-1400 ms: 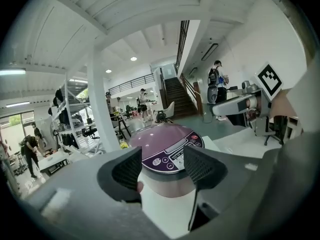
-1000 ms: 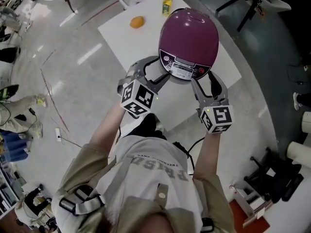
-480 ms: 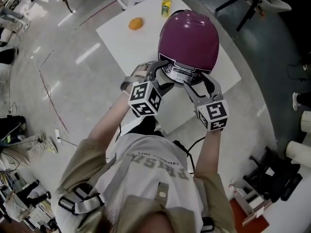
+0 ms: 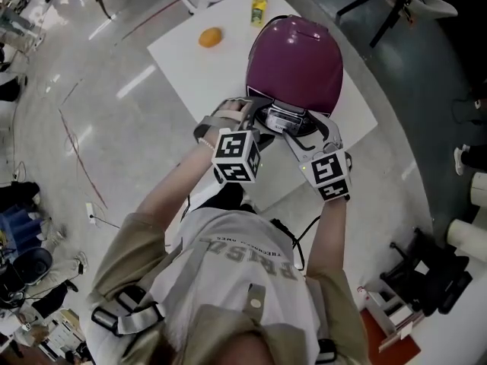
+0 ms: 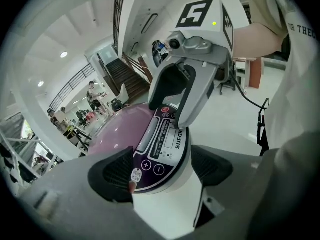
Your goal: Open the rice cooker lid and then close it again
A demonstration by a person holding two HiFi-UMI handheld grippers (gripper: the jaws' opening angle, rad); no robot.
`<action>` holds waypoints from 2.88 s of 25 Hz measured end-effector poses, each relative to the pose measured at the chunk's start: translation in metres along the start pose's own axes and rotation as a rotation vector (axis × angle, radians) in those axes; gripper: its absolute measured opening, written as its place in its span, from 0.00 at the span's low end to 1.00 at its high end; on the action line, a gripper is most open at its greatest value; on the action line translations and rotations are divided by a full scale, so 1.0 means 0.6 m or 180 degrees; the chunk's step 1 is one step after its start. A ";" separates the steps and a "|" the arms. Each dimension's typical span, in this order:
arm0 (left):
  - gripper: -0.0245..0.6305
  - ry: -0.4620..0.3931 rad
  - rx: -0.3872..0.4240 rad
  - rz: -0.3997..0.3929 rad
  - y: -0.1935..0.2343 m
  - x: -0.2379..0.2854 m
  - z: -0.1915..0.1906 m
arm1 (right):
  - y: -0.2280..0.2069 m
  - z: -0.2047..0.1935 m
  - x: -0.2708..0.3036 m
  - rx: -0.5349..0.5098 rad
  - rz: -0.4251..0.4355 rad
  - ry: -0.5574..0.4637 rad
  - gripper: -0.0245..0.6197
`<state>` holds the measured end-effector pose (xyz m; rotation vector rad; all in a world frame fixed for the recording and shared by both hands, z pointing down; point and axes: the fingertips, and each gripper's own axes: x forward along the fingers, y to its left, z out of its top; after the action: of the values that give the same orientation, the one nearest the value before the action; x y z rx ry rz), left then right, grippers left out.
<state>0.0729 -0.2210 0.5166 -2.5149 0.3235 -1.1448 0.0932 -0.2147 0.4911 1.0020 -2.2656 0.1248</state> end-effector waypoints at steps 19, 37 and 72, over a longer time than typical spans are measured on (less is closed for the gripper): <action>0.62 0.0164 0.0258 -0.0132 -0.009 0.032 -0.002 | 0.013 -0.012 0.028 0.0001 0.0264 0.0243 0.44; 0.64 0.0247 0.0281 -0.0128 -0.012 0.038 -0.002 | 0.010 -0.013 0.031 0.0200 0.0336 0.0288 0.44; 0.69 0.0314 0.0202 -0.0102 -0.015 0.043 -0.004 | 0.008 -0.020 0.038 0.0208 0.0256 0.0613 0.44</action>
<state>0.0881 -0.2225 0.5394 -2.4221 0.2690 -1.2740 0.0847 -0.2221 0.5148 0.8919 -2.1371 0.3179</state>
